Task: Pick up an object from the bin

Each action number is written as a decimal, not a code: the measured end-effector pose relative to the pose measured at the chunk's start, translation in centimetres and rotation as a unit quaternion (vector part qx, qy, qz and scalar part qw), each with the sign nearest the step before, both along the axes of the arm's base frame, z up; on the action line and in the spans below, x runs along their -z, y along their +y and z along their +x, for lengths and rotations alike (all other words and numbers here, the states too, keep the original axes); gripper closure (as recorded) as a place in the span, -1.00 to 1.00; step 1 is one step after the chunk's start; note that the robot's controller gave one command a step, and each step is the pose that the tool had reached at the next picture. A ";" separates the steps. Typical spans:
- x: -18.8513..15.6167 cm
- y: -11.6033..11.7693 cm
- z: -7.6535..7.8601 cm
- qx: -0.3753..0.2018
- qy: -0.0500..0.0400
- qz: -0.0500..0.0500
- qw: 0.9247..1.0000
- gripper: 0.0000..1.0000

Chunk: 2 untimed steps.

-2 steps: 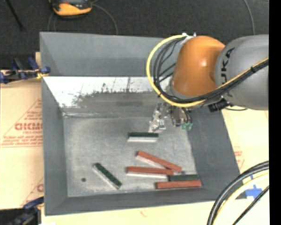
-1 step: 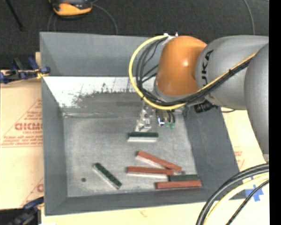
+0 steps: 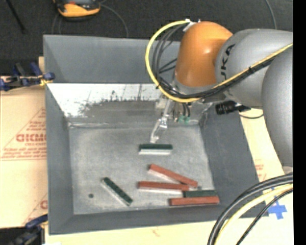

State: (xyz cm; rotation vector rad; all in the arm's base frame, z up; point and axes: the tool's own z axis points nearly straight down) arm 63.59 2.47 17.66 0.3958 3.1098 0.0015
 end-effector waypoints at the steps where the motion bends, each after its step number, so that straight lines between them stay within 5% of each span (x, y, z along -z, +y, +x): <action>1: 0.1 0.1 -0.1 -0.001 0.001 0.000 1.000 -1.00; 2: 9.6 -4.9 -4.4 0.072 0.003 0.004 0.997 1.00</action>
Offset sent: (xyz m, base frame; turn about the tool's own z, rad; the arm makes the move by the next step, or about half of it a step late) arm -0.0489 -0.0511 -0.1066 0.1519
